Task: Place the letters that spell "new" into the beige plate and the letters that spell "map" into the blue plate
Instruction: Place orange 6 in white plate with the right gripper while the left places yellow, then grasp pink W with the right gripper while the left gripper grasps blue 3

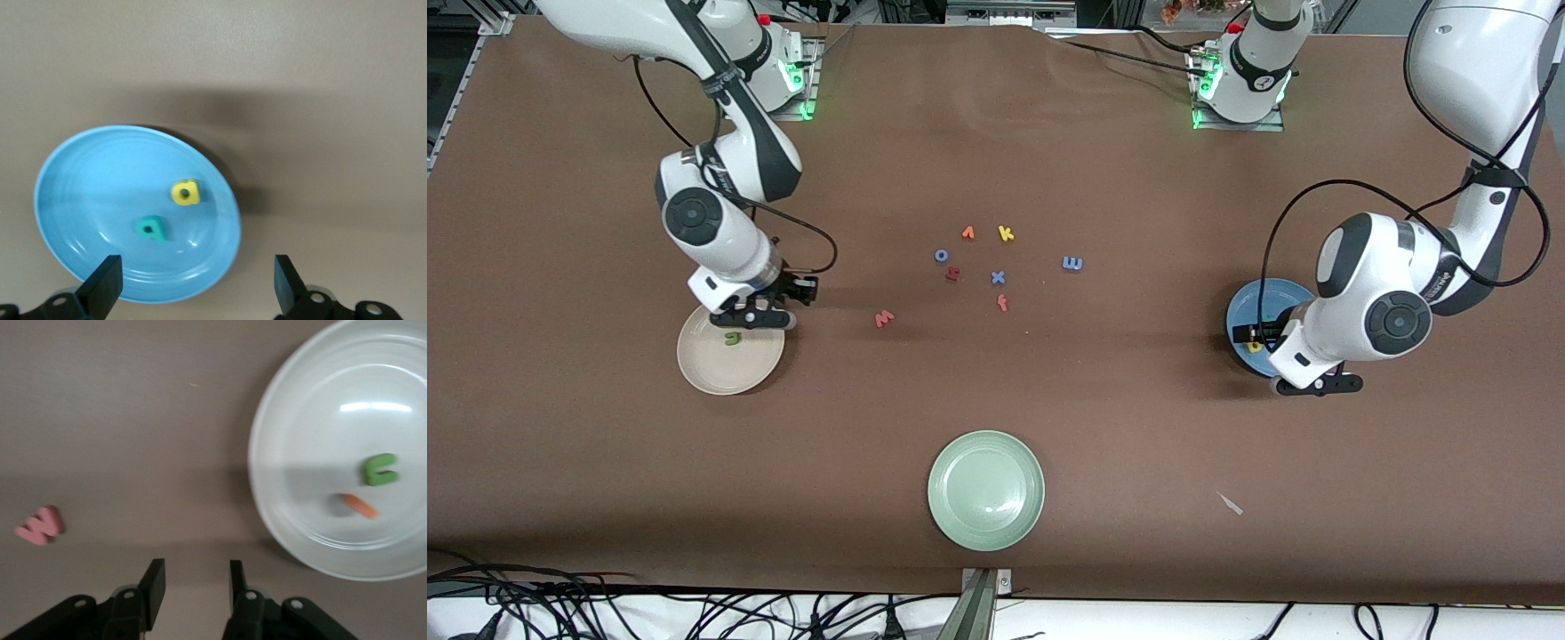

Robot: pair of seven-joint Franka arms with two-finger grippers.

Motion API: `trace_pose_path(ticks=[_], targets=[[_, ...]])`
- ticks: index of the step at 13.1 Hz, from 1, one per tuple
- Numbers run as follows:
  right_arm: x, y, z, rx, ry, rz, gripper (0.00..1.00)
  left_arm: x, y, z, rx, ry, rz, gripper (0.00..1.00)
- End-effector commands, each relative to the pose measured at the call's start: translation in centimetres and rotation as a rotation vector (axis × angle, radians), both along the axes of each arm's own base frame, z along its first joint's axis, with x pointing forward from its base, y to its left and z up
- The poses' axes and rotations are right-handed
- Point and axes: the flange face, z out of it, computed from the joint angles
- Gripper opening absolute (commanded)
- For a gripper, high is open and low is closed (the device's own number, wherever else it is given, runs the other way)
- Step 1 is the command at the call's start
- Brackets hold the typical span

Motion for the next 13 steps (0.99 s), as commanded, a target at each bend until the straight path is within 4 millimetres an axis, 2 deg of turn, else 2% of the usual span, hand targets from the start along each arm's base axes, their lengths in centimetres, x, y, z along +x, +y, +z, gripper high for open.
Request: trace_pose_path(ticks=[1,3,4,5,9,13], targets=[[1.8,7.0,-1.8,0.043,0.000,-0.035,0.50,-1.0,-3.1,0.8,0.011,-0.020,0.156,1.00],[1.8,10.5,-2.8,0.070,-0.018,-0.055,0.53,-1.5,-5.6,0.5,0.013,-0.045,0.252,1.00],[1.8,11.0,-3.7,0.088,-0.030,-0.072,0.53,-2.2,-7.1,0.0,0.010,-0.051,0.284,1.00],[1.8,11.2,-4.8,0.103,-0.040,-0.083,0.56,-3.1,-8.5,-0.5,0.006,-0.063,0.324,1.00],[1.8,11.3,-5.3,0.114,-0.061,-0.076,0.56,-7.8,-14.4,-2.2,-0.019,-0.138,0.568,1.00],[1.0,11.1,-5.9,0.100,-0.038,-0.150,0.56,-12.3,-22.0,-3.0,0.053,-0.206,0.775,1.00]])
